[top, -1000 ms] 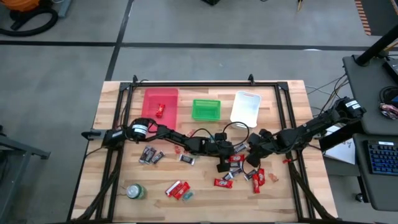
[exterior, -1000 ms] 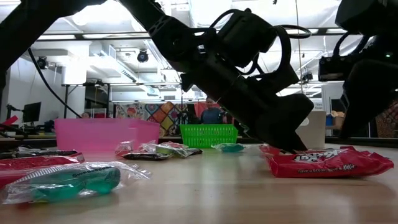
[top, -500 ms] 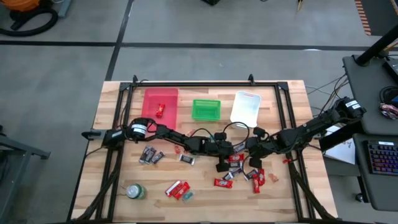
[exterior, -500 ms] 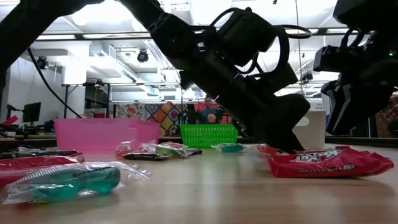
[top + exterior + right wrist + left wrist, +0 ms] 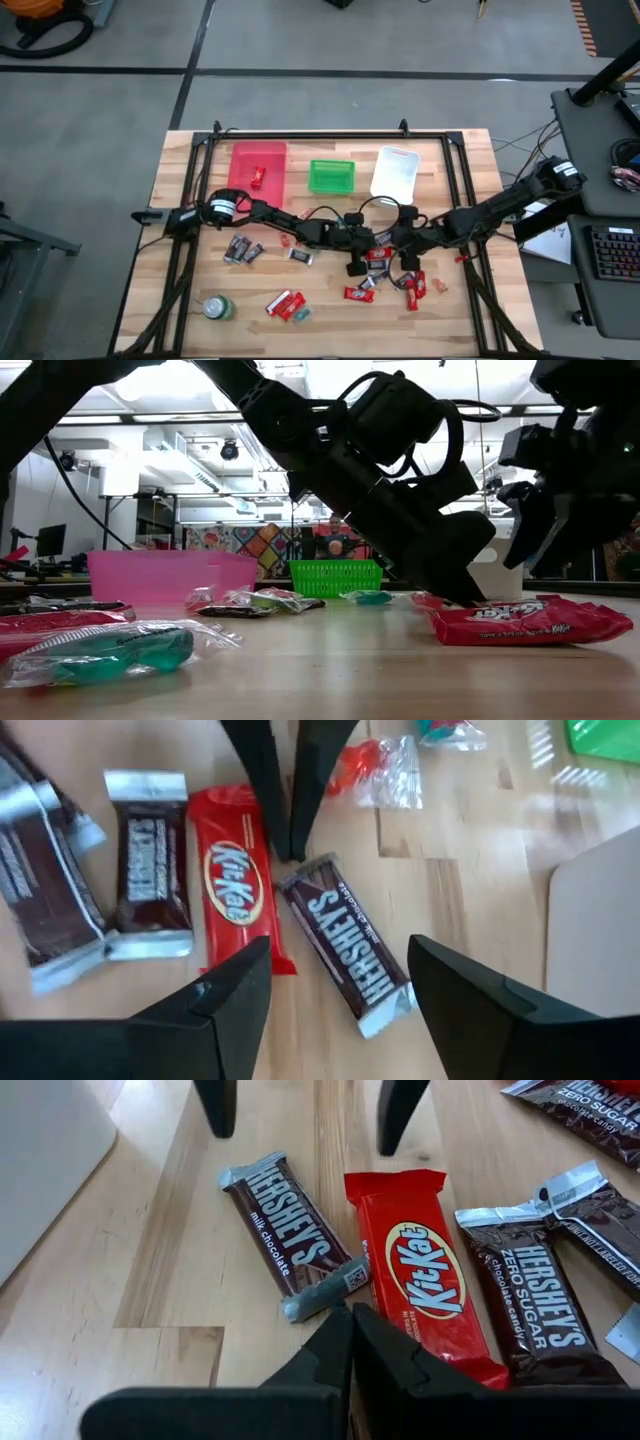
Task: Sort candy
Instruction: Put the brown chocolate bar into the white bin
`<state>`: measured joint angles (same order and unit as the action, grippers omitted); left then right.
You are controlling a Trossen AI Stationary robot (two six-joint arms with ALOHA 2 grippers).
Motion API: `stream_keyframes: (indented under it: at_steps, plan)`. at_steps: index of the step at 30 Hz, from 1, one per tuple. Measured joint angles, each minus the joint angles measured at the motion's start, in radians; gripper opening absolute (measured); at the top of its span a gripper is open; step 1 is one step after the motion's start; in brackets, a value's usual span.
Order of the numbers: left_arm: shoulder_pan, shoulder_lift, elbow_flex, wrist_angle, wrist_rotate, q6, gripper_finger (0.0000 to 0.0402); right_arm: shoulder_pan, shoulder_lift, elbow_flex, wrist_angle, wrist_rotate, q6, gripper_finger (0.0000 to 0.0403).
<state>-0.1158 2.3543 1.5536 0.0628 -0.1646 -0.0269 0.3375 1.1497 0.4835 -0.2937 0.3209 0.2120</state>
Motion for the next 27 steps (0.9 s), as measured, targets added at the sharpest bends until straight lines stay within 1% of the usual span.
stream_keyframes:
  at_steps: [7,12,16,21,27]
  plan:
    - [0.000,0.000,0.000,0.001,0.000,0.000,0.0000,-0.059,0.121,0.000,0.015,-0.001,-0.031,0.0227]
    - [0.000,0.000,0.000,0.001,0.000,0.000,0.0000,-0.105,0.173,0.001,0.042,-0.080,-0.049,0.0227]
    - [0.000,-0.001,0.000,0.001,0.000,0.000,0.0000,-0.122,0.198,0.001,0.044,-0.112,-0.049,0.0215]
    - [-0.004,-0.016,-0.003,-0.007,0.000,0.000,0.0000,-0.124,0.222,0.001,0.049,-0.143,-0.050,0.0176]
    - [-0.004,-0.036,-0.005,-0.036,0.000,0.000,0.0000,-0.124,0.226,0.000,0.044,-0.136,-0.047,0.0098]
